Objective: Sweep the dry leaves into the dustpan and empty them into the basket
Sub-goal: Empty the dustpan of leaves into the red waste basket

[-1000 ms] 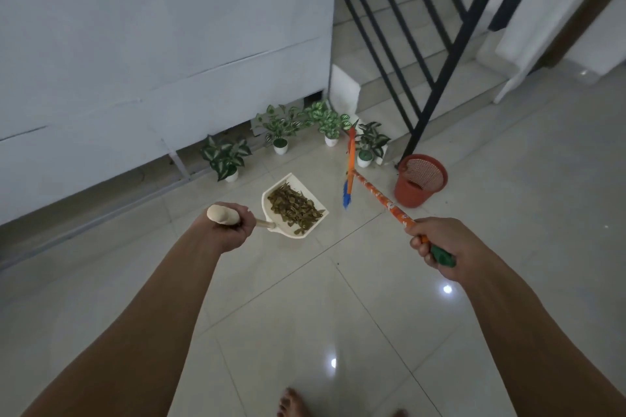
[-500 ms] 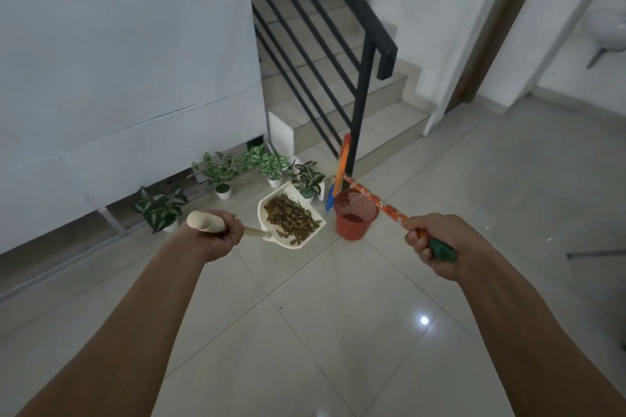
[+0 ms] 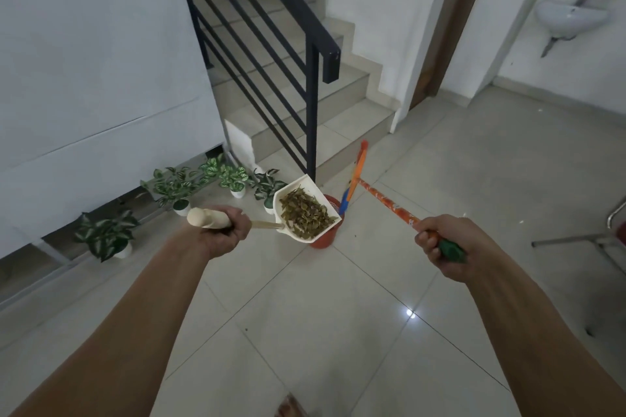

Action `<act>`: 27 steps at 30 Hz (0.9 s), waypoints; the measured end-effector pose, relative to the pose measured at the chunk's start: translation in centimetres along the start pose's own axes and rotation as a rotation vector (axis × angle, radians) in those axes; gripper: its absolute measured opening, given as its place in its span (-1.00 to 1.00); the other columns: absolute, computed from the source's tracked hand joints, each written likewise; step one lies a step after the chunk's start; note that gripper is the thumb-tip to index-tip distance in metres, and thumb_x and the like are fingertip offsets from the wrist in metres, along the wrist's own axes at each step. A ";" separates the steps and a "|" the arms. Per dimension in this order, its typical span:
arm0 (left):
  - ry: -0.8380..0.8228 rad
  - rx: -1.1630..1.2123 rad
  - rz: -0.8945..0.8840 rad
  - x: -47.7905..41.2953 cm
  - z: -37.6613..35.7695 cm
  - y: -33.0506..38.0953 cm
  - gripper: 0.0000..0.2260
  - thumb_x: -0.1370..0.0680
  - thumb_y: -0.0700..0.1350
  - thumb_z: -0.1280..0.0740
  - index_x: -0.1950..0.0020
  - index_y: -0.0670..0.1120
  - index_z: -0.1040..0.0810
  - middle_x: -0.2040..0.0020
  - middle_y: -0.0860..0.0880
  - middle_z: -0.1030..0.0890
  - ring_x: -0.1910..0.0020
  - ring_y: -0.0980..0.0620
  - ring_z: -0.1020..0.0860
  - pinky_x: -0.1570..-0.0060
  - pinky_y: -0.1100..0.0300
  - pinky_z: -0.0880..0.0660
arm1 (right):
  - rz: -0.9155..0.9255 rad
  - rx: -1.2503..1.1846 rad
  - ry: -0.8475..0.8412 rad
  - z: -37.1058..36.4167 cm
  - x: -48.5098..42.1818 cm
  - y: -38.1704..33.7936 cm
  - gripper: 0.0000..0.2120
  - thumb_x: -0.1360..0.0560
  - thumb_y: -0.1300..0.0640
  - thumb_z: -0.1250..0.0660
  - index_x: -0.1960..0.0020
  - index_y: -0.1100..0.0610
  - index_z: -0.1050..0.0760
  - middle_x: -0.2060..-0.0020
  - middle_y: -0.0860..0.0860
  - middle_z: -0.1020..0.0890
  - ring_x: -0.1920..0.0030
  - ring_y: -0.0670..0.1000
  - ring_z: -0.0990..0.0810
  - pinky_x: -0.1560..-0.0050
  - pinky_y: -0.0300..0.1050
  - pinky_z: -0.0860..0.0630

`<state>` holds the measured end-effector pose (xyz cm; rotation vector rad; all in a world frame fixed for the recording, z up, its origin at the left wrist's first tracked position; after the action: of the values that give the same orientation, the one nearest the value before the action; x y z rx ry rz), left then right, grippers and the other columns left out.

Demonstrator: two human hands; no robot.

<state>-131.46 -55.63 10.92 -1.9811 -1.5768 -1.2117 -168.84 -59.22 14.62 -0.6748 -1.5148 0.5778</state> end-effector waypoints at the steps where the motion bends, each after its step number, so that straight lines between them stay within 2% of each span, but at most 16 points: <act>1: -0.001 -0.008 0.004 -0.9 -0.7 0.0 -0.96 -0.62 -0.32 -0.18 -0.01 -0.21 -0.35 0.15 -0.13 -0.35 0.65 -0.03 -0.41 0.67 0.31 -0.41 | -0.002 -0.001 0.014 0.3 -0.8 -0.3 -0.96 -0.57 0.28 -0.28 -0.01 0.22 -0.49 0.46 0.02 -0.45 0.64 -0.17 -0.36 0.69 -0.34 -0.28; 5: -0.003 -0.059 0.007 -4.4 -3.3 0.2 -0.95 -0.62 -0.33 -0.16 -0.03 -0.21 -0.35 0.15 -0.13 -0.35 0.64 0.03 -0.41 0.65 0.33 -0.42 | -0.010 -0.001 0.072 1.4 -3.8 -1.5 -0.94 -0.56 0.30 -0.28 -0.02 0.25 -0.49 0.45 0.04 -0.46 0.64 -0.16 -0.37 0.68 -0.34 -0.29; 13: 0.027 -0.280 -0.040 -9.4 -7.4 -1.3 -0.92 -0.60 -0.35 -0.14 -0.04 -0.21 -0.35 0.23 -0.07 -0.37 0.60 0.13 -0.39 0.65 0.37 -0.40 | -0.028 0.001 0.087 2.6 -8.7 -3.4 -0.93 -0.56 0.31 -0.28 -0.03 0.29 -0.51 0.46 0.05 -0.47 0.62 -0.15 -0.37 0.66 -0.34 -0.31; 21: 0.197 -0.639 -0.199 -13.1 -9.7 -6.4 -0.91 -0.59 -0.38 -0.19 0.09 -0.26 -0.39 0.33 -0.11 -0.39 0.63 0.12 -0.39 0.64 0.34 -0.37 | -0.045 0.090 0.025 5.6 -13.5 -6.0 -0.96 -0.55 0.30 -0.31 0.05 0.27 -0.52 0.45 0.07 -0.48 0.58 -0.11 -0.36 0.64 -0.33 -0.32; 27: 0.288 -0.742 -0.255 -15.2 -11.3 -10.3 -0.92 -0.55 -0.42 -0.20 0.11 -0.28 -0.41 0.42 -0.11 -0.40 0.62 0.10 -0.37 0.63 0.32 -0.35 | -0.064 0.155 -0.031 8.3 -15.8 -7.4 -0.95 -0.55 0.30 -0.30 0.02 0.26 -0.54 0.45 0.07 -0.49 0.56 -0.11 -0.37 0.64 -0.31 -0.33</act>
<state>-145.87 -69.75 3.21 -1.8737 -1.3708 -2.3304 -177.50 -75.36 8.46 -0.4985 -1.4976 0.6523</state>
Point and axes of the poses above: each hand's wrist, its own x-axis away from the middle knuckle, its own z-axis out of the back of the hand, y = z × x, the point moved 4 cm from there along -x, towards the middle knuckle
